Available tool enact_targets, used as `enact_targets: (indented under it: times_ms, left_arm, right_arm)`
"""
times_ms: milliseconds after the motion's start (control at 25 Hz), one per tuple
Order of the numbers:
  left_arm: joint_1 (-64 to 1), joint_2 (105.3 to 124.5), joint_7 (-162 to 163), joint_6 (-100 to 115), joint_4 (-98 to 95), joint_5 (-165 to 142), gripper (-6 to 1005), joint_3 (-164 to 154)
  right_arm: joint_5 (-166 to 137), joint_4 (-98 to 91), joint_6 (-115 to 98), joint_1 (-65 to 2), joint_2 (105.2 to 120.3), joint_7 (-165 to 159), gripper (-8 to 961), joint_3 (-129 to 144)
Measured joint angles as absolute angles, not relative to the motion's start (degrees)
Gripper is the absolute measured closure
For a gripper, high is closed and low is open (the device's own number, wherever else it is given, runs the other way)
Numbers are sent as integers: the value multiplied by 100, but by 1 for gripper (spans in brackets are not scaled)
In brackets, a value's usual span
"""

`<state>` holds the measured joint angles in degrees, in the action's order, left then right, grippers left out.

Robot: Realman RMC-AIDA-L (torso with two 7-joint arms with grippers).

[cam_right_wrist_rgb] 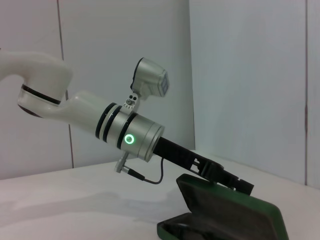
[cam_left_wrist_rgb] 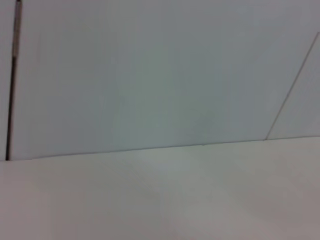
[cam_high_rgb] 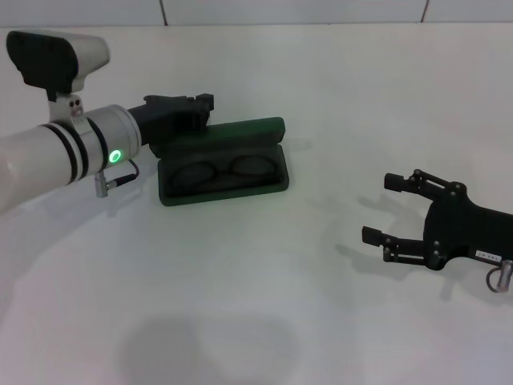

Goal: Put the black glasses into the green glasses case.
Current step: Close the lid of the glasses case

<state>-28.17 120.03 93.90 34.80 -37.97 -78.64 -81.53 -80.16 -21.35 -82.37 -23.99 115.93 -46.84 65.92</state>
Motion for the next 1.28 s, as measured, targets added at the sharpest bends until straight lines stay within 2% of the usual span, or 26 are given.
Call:
enact_targets:
  times_ms: [1280]
  left_arm:
    - [-2476, 12012, 8726, 4223, -3804, -7855, 948, -8148]
  right_arm:
    - [-8007, -2135, -8182, -2461, 11601, -4685, 70, 6565]
